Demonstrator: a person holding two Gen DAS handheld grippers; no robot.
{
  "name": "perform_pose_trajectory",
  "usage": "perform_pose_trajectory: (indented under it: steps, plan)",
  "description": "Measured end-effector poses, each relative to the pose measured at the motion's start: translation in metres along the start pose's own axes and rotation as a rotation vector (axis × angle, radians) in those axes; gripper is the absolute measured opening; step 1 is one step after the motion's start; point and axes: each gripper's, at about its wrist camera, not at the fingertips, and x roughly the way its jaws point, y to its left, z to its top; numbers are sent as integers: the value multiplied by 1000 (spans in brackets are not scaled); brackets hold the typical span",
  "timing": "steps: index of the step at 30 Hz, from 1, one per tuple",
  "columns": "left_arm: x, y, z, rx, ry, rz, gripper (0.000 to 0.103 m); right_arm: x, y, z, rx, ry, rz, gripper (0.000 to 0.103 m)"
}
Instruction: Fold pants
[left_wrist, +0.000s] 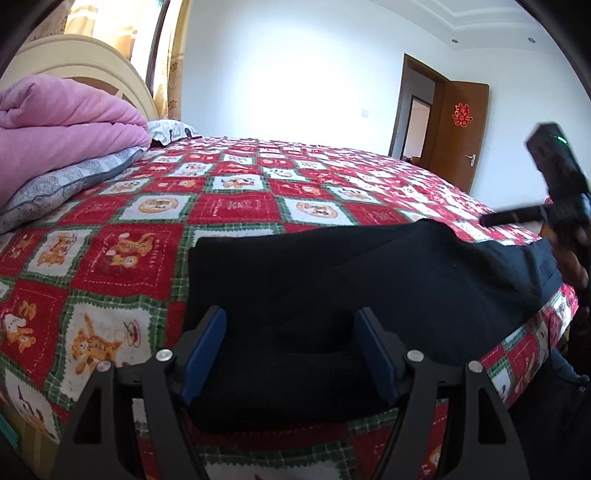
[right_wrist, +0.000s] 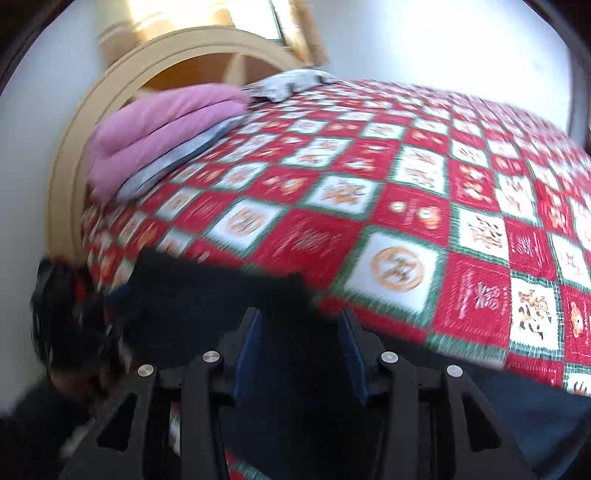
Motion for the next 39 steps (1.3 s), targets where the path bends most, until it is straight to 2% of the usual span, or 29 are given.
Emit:
perform_pose_trajectory:
  steps: [5, 7, 9, 10, 12, 15, 19, 22, 30, 34, 37, 39]
  plan:
    - [-7, -14, 7, 14, -24, -31, 79, 15, 42, -49, -156, 46, -104, 45]
    - [-5, -24, 6, 42, -12, -35, 85, 23, 47, -65, -174, 63, -142, 45]
    - [5, -32, 0, 83, 37, -12, 88, 33, 48, -78, -176, 98, -136, 47]
    - [8, -32, -4, 93, 51, 2, 88, 32, 50, -82, -198, 85, -147, 47]
    - [6, -35, -7, 111, 32, 16, 88, 30, 52, -85, -225, 78, -158, 48]
    - [2, -36, -2, 87, 32, 7, 88, 11, 38, -80, -152, 60, -109, 47]
    - [-5, -43, 9, 40, 22, -56, 88, -37, -5, -83, -60, -25, -152, 48]
    - [-6, -60, 18, 50, 22, -108, 88, -79, -52, -94, 39, -73, -214, 48]
    - [6, -131, 39, 180, 78, -274, 88, -215, -189, -153, 416, -222, -411, 48]
    - [17, -153, 50, 208, 94, -370, 88, -270, -236, -189, 584, -292, -512, 48]
    - [31, -188, 53, 265, 117, -441, 88, -295, -257, -208, 664, -332, -542, 48]
    - [41, -207, 52, 296, 148, -459, 86, -306, -269, -220, 701, -350, -554, 48]
